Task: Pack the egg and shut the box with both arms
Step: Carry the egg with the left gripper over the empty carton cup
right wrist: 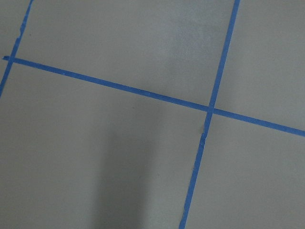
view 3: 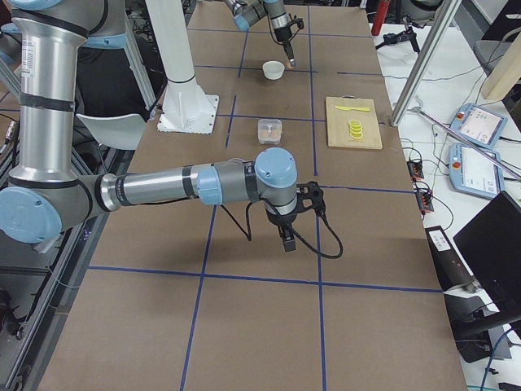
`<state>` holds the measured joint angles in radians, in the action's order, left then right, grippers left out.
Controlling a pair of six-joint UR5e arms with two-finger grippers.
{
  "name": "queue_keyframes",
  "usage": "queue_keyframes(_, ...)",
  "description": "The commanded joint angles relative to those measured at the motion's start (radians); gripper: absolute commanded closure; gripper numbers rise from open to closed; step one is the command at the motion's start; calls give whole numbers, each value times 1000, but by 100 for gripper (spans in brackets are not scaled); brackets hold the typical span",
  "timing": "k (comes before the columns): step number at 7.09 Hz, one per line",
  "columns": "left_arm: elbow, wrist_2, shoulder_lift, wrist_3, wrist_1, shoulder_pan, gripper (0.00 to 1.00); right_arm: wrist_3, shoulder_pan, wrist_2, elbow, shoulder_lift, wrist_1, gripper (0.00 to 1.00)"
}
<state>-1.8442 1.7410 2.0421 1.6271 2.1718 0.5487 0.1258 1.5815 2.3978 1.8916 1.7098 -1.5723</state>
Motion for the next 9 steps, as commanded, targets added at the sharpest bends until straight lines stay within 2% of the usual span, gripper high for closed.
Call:
queue_keyframes(1,71,-40,94,82,80,-53,58,0,0,1,0,1,0,0)
queue_keyframes(4,201,-177,125,71,333,-189,58,0,0,0,0,1,0,0)
queue_keyframes(7,330,-236,234,34,341,-243,58,-2,2,0,0,1,0,0)
queue_keyframes(9,379,-245,253,-1,350,-246,58,-2,2,0,-2,4,0,0)
